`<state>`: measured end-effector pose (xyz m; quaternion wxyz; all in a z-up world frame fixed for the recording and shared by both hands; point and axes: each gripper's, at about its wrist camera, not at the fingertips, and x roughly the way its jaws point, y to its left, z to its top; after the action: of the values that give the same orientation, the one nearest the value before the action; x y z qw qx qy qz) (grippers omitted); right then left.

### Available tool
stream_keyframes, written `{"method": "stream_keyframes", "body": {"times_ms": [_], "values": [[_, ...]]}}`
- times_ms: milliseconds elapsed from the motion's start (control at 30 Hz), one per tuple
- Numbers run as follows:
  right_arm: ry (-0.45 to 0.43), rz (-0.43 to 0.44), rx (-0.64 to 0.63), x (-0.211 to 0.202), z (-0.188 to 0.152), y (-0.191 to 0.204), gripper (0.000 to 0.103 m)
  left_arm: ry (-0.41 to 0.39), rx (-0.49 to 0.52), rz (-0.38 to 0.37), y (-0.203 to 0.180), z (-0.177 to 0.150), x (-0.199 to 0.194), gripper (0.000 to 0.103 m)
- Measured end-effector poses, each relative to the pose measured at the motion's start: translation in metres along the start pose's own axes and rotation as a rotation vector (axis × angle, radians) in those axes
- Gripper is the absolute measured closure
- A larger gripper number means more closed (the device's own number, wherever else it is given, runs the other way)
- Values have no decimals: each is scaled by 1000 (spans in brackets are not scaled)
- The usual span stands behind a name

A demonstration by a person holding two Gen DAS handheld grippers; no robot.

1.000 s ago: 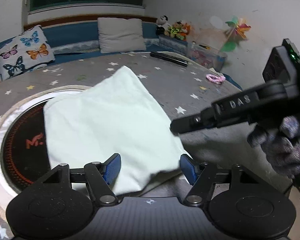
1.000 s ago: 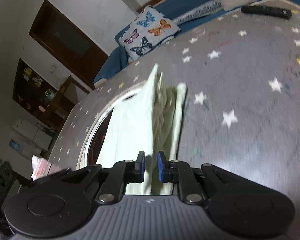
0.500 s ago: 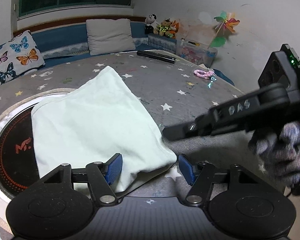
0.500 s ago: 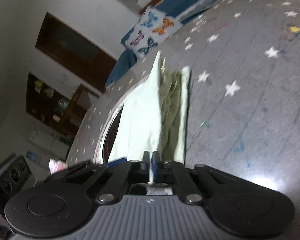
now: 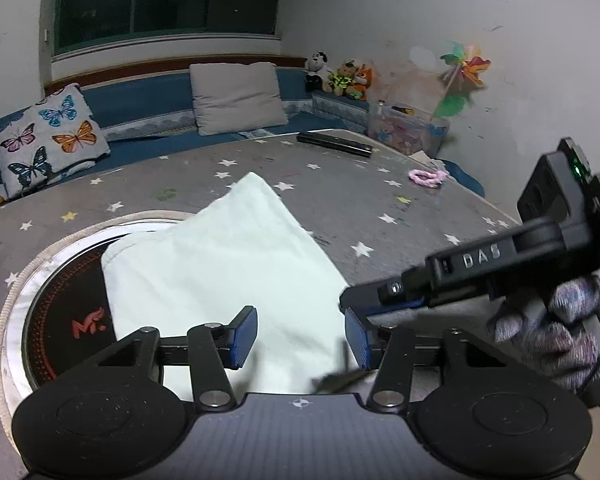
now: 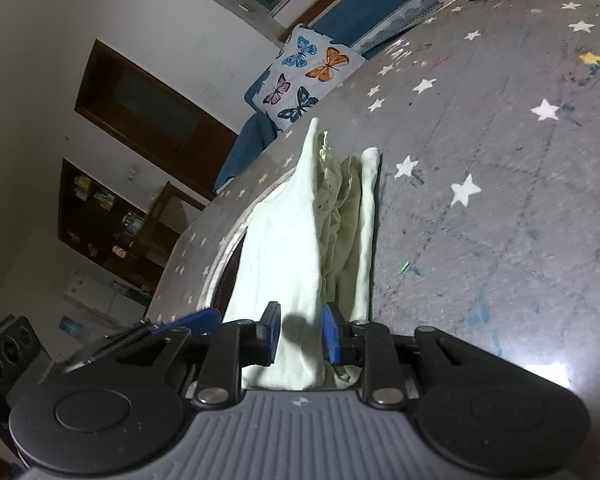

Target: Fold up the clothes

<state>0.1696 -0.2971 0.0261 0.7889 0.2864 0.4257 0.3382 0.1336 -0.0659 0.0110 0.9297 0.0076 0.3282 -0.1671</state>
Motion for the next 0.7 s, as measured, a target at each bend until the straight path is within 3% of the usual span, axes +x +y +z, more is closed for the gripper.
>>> {"method": "stream_keyframes", "body": {"times_ms": [67, 133, 500, 700], "values": [[10, 10, 13, 5, 0, -3, 81, 3, -3, 8, 2, 2, 3, 52], [11, 12, 24, 6, 0, -5, 100, 9, 1, 11, 4, 2, 7, 52], [5, -68, 15, 1, 2, -11, 100, 67, 61, 6, -2, -7, 30, 53], [-57, -104, -76, -13, 16, 8, 97, 54, 68, 2, -3, -5, 27, 53]]}}
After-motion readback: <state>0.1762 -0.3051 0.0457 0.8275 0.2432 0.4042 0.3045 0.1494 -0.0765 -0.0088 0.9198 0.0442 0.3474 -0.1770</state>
